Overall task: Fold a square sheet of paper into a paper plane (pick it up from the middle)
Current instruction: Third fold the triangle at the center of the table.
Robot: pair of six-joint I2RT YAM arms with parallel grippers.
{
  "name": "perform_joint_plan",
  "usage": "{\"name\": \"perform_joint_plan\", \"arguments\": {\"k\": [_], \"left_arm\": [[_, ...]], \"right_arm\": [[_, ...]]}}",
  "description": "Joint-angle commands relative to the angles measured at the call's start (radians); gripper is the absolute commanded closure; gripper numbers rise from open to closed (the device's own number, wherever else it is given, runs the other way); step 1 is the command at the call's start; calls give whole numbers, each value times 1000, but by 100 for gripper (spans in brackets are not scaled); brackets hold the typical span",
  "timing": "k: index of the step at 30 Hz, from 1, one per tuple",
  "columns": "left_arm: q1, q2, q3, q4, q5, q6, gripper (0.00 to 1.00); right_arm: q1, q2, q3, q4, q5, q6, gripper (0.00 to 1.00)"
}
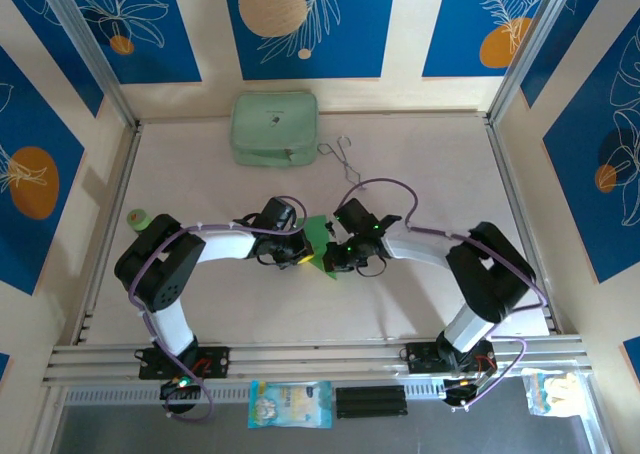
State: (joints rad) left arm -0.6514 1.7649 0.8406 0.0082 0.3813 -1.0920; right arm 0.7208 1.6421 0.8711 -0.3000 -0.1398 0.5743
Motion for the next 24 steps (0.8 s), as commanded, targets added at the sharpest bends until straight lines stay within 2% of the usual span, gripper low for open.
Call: {"name": "perform_joint_plan", "arguments": {"k": [1,8,13,18,24], "left_arm": [[-2,29,-6,-90,-46,5,92],[-3,11,-14,-50,-32,7,91],[-2,-27,-23,53,8,32,87],[-26,-63,-29,115,33,90,83],[-54,-61,-60,131,26,105,84]], "right_arm": [[8,45,34,-11,23,18,96],[2,71,8,4,2,19,96],[-6,104,-22,13,-21,25,97],[-14,129,-37,7,-27,26,97],[-21,132,-37,-7,-28,23,97]]}}
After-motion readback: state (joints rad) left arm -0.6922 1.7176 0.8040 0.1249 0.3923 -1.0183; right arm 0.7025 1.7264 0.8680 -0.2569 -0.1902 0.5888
